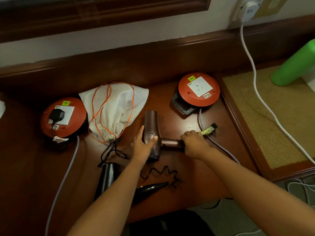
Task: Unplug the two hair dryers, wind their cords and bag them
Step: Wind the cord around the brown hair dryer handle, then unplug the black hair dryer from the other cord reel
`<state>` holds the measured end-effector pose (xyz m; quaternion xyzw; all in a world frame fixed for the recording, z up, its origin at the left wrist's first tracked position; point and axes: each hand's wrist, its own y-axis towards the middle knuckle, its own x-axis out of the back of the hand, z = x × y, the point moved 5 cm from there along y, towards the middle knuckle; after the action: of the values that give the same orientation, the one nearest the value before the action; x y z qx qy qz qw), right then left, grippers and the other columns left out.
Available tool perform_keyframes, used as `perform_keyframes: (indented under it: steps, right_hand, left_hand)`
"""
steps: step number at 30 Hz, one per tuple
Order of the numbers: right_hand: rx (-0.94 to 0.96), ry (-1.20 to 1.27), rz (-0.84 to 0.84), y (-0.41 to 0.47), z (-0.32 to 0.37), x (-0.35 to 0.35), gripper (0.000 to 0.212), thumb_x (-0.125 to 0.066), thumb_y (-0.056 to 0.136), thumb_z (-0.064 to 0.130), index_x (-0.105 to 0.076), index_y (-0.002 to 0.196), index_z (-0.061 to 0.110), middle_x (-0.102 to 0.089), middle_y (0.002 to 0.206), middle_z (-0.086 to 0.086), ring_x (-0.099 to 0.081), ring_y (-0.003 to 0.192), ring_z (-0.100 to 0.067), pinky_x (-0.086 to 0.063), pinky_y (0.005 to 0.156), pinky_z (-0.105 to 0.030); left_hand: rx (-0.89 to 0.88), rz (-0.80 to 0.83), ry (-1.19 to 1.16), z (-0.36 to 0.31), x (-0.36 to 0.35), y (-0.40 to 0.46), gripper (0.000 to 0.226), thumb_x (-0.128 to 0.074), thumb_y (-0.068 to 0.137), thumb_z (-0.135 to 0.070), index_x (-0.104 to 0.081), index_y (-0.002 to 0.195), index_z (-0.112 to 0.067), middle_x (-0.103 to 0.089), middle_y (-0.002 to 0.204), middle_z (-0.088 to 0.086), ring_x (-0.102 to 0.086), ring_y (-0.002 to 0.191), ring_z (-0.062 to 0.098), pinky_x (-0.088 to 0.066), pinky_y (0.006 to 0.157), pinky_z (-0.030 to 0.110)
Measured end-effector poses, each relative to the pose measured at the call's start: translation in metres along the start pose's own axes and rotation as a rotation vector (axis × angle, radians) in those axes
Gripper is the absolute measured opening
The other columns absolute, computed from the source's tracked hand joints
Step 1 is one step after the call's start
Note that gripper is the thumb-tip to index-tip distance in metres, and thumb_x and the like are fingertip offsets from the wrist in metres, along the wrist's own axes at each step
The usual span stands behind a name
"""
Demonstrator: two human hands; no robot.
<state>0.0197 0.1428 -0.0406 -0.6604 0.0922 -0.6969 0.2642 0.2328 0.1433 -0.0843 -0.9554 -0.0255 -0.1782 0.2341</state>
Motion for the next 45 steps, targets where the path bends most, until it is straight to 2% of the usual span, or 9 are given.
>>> perform_keyframes:
  steps: [5, 9, 11, 20, 23, 28, 36, 40, 45]
  right_hand:
    - [-0.011, 0.051, -0.036, -0.003, 0.001, -0.005, 0.046, -0.055, 0.081, 0.023, -0.050, 0.125, 0.013, -0.049, 0.129, -0.008, -0.039, 0.123, -0.027, -0.028, 0.105, -0.038]
    - [-0.016, 0.091, -0.074, -0.009, 0.001, -0.007, 0.048, -0.056, 0.082, 0.024, -0.048, 0.128, 0.013, -0.040, 0.140, -0.009, -0.030, 0.133, -0.027, -0.022, 0.111, -0.039]
    - [-0.017, 0.129, -0.090, -0.012, 0.000, -0.007, 0.049, -0.056, 0.081, 0.024, -0.048, 0.128, 0.013, -0.039, 0.141, -0.009, -0.028, 0.135, -0.027, -0.020, 0.112, -0.039]
    - [-0.027, 0.242, -0.170, -0.020, -0.001, -0.003, 0.049, -0.055, 0.082, 0.031, -0.050, 0.126, 0.010, -0.047, 0.131, -0.009, -0.039, 0.125, -0.025, -0.032, 0.106, -0.037]
    - [-0.038, 0.289, -0.193, -0.024, 0.002, 0.002, 0.048, -0.053, 0.086, 0.032, -0.049, 0.128, 0.011, -0.050, 0.129, -0.009, -0.042, 0.122, -0.024, -0.035, 0.104, -0.037]
    - [-0.066, 0.396, -0.235, -0.036, 0.011, 0.013, 0.047, -0.052, 0.091, 0.032, -0.046, 0.132, 0.011, -0.050, 0.130, -0.010, -0.044, 0.120, -0.025, -0.038, 0.101, -0.036]
    - [-0.023, 0.588, -0.246, -0.049, 0.052, 0.035, 0.054, -0.054, 0.092, 0.029, -0.040, 0.141, 0.012, -0.044, 0.141, -0.008, -0.041, 0.128, -0.023, -0.037, 0.105, -0.036]
    - [0.057, 0.567, -0.279, -0.043, 0.082, 0.050, 0.051, -0.053, 0.093, 0.030, -0.043, 0.138, 0.010, -0.047, 0.138, -0.010, -0.044, 0.125, -0.026, -0.039, 0.103, -0.037]
    - [0.125, 0.535, -0.247, -0.026, 0.127, 0.063, 0.054, -0.051, 0.094, 0.033, -0.038, 0.142, 0.011, -0.042, 0.144, -0.011, -0.040, 0.129, -0.028, -0.035, 0.106, -0.039]
  left_hand:
    - [-0.016, 0.008, 0.032, -0.002, 0.000, -0.002, 0.098, -0.062, 0.062, -0.074, -0.030, 0.147, -0.039, -0.037, 0.152, -0.004, -0.030, 0.141, 0.025, -0.030, 0.113, 0.052]
    - [-0.066, 0.008, 0.068, -0.002, 0.000, -0.003, 0.087, -0.070, 0.077, -0.054, -0.027, 0.150, -0.031, -0.034, 0.154, -0.001, -0.030, 0.141, 0.022, -0.030, 0.113, 0.049]
    - [-0.045, 0.005, 0.082, -0.001, 0.001, -0.003, 0.087, -0.071, 0.078, -0.050, -0.027, 0.150, -0.029, -0.035, 0.153, 0.002, -0.032, 0.140, 0.023, -0.032, 0.112, 0.049]
    - [-0.034, 0.037, 0.115, -0.015, 0.003, -0.013, 0.084, -0.071, 0.084, -0.025, -0.022, 0.152, -0.019, -0.033, 0.154, 0.006, -0.033, 0.140, 0.022, -0.030, 0.114, 0.041]
    - [-0.064, 0.028, 0.178, -0.022, 0.008, -0.019, 0.080, -0.070, 0.084, -0.023, -0.026, 0.151, -0.017, -0.034, 0.153, 0.006, -0.034, 0.139, 0.022, -0.031, 0.114, 0.043]
    - [-0.122, 0.012, 0.278, -0.041, 0.023, -0.032, 0.065, -0.065, 0.089, -0.020, -0.036, 0.147, -0.013, -0.039, 0.149, 0.008, -0.039, 0.135, 0.023, -0.030, 0.107, 0.027]
    - [-0.095, -0.023, 0.156, -0.049, 0.063, -0.071, 0.054, -0.064, 0.090, -0.021, -0.045, 0.141, -0.017, -0.048, 0.142, 0.008, -0.044, 0.132, 0.020, -0.039, 0.108, 0.036]
    - [-0.071, -0.123, 0.123, -0.044, 0.092, -0.084, 0.048, -0.067, 0.089, -0.019, -0.053, 0.135, -0.015, -0.056, 0.127, 0.007, -0.053, 0.120, 0.020, -0.041, 0.096, 0.027]
    - [-0.069, -0.192, 0.091, -0.034, 0.135, -0.085, 0.055, -0.071, 0.079, -0.027, -0.057, 0.130, -0.011, -0.062, 0.120, 0.004, -0.057, 0.116, 0.019, -0.046, 0.100, 0.035]
